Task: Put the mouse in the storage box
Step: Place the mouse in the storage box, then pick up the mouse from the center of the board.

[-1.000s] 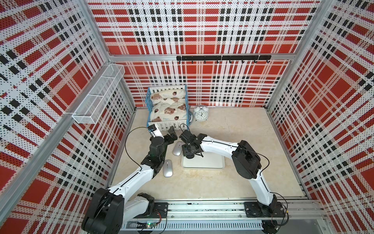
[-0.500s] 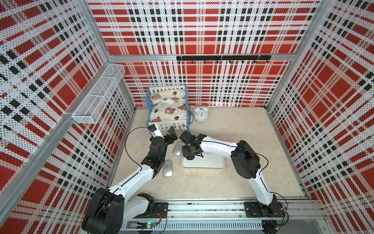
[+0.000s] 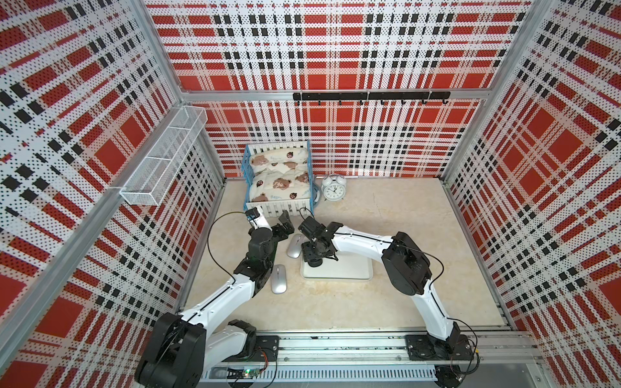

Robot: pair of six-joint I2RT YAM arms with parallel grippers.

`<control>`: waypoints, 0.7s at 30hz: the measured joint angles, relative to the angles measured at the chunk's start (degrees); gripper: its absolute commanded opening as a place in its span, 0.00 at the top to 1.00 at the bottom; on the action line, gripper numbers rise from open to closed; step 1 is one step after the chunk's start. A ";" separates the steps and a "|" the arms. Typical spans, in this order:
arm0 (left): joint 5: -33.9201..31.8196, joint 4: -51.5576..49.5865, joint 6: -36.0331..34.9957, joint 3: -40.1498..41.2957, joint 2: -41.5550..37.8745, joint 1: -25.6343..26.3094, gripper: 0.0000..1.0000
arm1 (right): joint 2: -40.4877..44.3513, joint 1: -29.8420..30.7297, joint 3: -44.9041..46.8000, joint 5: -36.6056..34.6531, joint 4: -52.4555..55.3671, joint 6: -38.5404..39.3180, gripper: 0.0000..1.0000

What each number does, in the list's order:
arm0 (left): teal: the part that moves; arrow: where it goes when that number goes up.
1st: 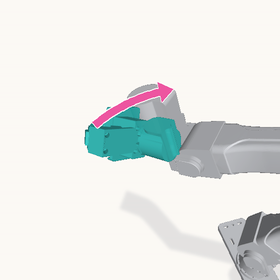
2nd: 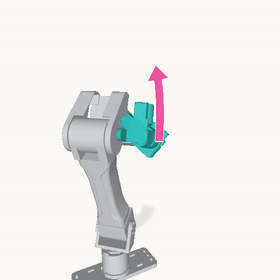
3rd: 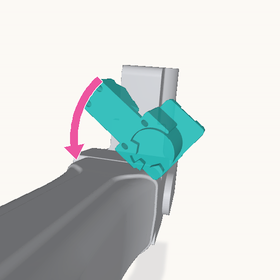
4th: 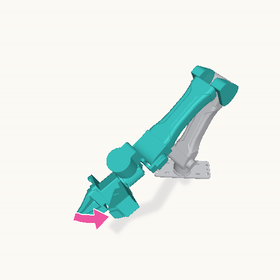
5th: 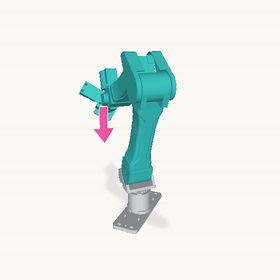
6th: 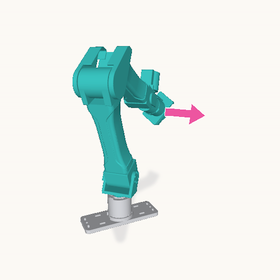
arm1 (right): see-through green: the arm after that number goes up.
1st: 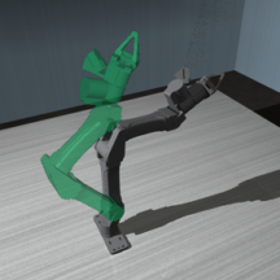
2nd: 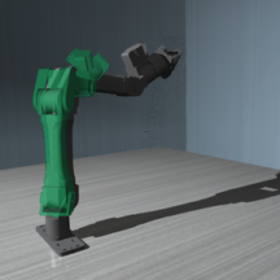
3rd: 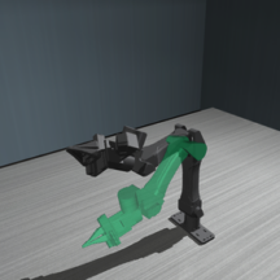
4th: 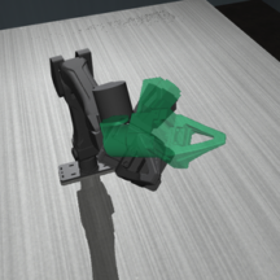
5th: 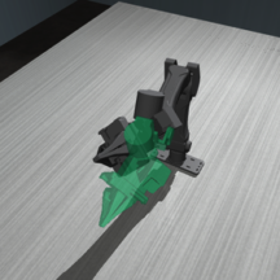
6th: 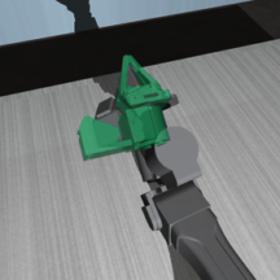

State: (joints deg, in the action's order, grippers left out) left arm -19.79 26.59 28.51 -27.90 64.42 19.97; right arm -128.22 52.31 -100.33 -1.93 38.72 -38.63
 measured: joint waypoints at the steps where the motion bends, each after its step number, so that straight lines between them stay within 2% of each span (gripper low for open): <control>1: 0.00 -0.02 0.00 0.00 0.00 0.00 0.01 | 0.00 -0.04 0.00 0.09 -0.02 0.00 0.26; 8: -0.02 -0.02 -0.02 0.00 0.00 0.00 0.01 | 0.57 -0.70 0.57 1.11 -0.72 0.02 0.26; 13: 0.02 -0.04 -0.02 0.00 0.02 0.00 0.01 | 4.31 -1.25 2.51 2.95 -1.05 0.90 0.27; 18: 1.51 -0.09 -1.14 -0.96 1.55 1.18 0.01 | 14.03 -2.75 6.47 3.87 -1.46 3.52 0.29; 21: 3.89 -0.59 -4.87 -4.13 4.15 5.64 0.01 | 23.28 -5.64 11.93 2.71 -1.90 4.57 0.29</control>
State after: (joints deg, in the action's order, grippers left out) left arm -15.90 26.00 23.64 -32.03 68.58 25.61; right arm -104.95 46.68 -88.40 0.78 36.82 -34.06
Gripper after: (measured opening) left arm 0.994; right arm 0.707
